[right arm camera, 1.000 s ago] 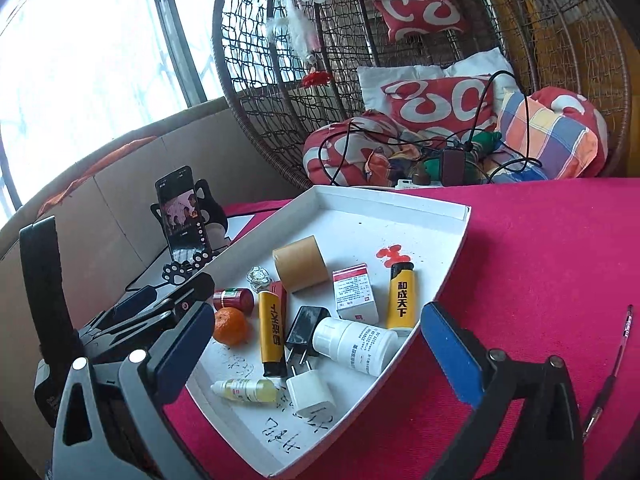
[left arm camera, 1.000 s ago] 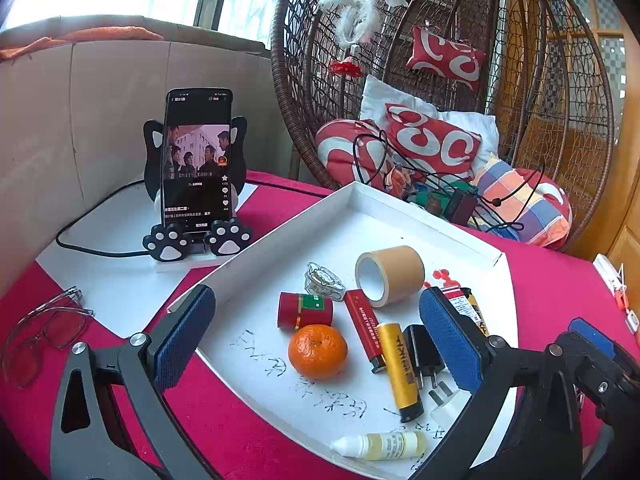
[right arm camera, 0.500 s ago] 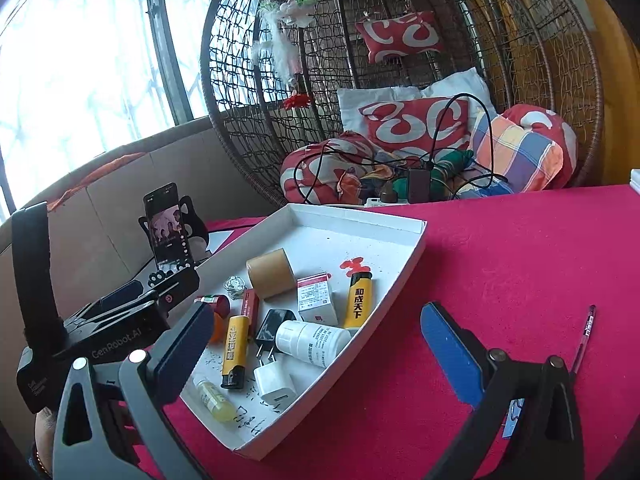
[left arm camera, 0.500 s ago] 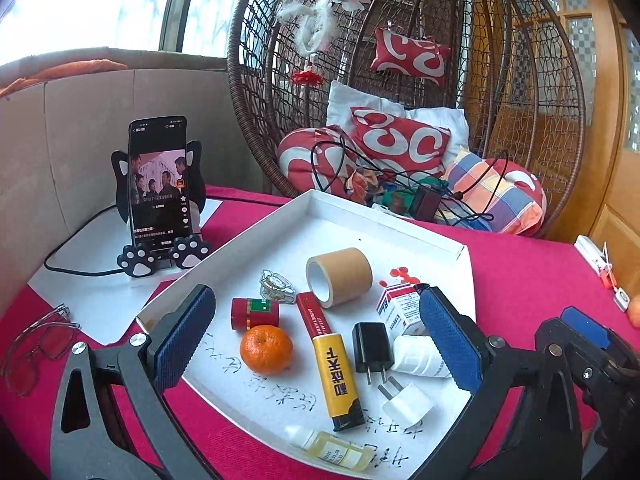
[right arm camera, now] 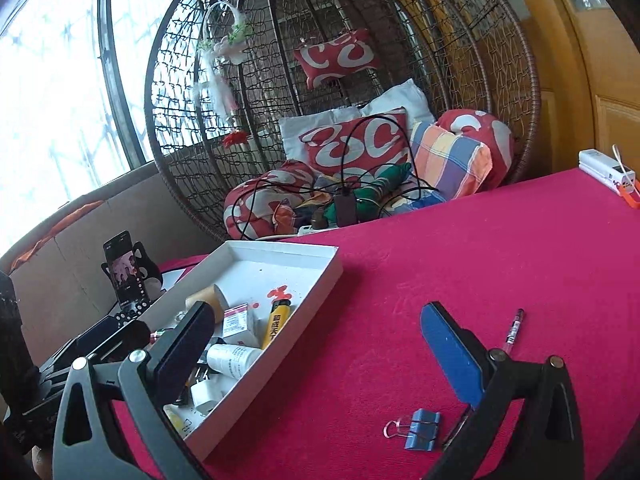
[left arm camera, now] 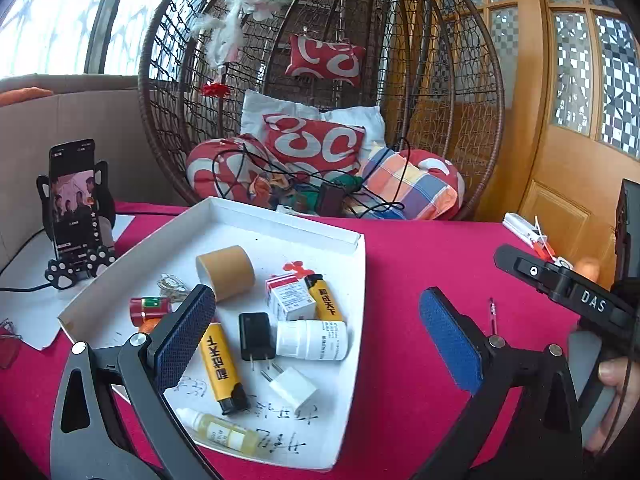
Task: Organize rigid objects
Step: 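Grasp the blue binder clip with the left tool while the right tool grasps the black pen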
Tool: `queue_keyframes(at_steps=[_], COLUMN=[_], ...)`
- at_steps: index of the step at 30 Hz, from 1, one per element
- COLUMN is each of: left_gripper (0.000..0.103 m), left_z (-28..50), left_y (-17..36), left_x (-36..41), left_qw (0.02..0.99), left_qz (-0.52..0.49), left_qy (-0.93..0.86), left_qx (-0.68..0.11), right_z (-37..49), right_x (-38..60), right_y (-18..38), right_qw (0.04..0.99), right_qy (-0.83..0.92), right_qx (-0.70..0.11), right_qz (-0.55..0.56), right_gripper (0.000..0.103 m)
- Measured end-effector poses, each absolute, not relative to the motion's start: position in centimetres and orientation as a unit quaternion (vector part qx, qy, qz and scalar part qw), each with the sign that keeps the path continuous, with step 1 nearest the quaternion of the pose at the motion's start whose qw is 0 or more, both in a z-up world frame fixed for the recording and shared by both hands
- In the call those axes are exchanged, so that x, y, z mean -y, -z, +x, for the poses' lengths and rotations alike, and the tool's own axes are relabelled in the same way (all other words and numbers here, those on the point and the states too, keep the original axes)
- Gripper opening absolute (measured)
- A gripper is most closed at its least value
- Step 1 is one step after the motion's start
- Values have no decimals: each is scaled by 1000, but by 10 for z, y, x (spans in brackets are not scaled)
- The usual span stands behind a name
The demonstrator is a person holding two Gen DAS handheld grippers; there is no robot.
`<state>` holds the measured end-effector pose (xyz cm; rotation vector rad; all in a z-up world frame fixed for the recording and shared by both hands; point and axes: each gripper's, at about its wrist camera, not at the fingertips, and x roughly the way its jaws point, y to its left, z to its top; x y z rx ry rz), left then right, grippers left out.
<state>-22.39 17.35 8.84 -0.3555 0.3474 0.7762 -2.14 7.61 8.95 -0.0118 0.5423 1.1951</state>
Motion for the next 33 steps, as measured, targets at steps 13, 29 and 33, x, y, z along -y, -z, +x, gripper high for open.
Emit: queue_keyframes(at_steps=[13, 29, 33], left_gripper=[103, 100, 70], left_z=[-146, -45, -37], left_y=[-54, -18, -12], left_x=[-121, -106, -109], left_qw=[905, 892, 885], left_qz=[-129, -76, -83], left_qy=[-281, -201, -196], left_qx=[-291, -398, -414], right_z=[46, 66, 63], right_x=[-63, -40, -43], right_y=[-33, -19, -18], right_qw=[824, 785, 786], right_qy=[-415, -466, -465], right_qx=[-369, -390, -388], right_qz=[-111, -120, -124], right_gripper=[81, 7, 8])
